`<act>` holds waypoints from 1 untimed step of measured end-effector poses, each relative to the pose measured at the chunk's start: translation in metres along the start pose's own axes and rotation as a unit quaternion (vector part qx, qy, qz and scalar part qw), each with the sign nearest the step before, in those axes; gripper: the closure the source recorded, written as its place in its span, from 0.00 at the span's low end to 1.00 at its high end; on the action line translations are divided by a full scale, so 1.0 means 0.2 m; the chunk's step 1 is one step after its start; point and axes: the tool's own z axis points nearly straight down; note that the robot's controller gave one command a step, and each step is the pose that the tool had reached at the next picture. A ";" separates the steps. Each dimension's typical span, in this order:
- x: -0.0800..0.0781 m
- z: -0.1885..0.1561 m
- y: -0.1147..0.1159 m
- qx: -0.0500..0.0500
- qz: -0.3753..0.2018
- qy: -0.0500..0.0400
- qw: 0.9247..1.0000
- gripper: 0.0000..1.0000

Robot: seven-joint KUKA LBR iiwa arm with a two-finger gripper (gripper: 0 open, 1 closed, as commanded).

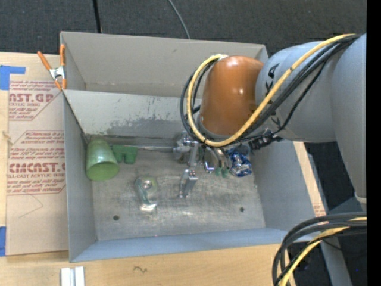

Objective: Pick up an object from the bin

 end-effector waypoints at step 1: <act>0.06 0.45 0.27 0.000 -0.027 0.003 1.000 0.00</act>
Offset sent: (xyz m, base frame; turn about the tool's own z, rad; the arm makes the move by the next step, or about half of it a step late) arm -0.0097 0.0507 -0.0849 -0.0480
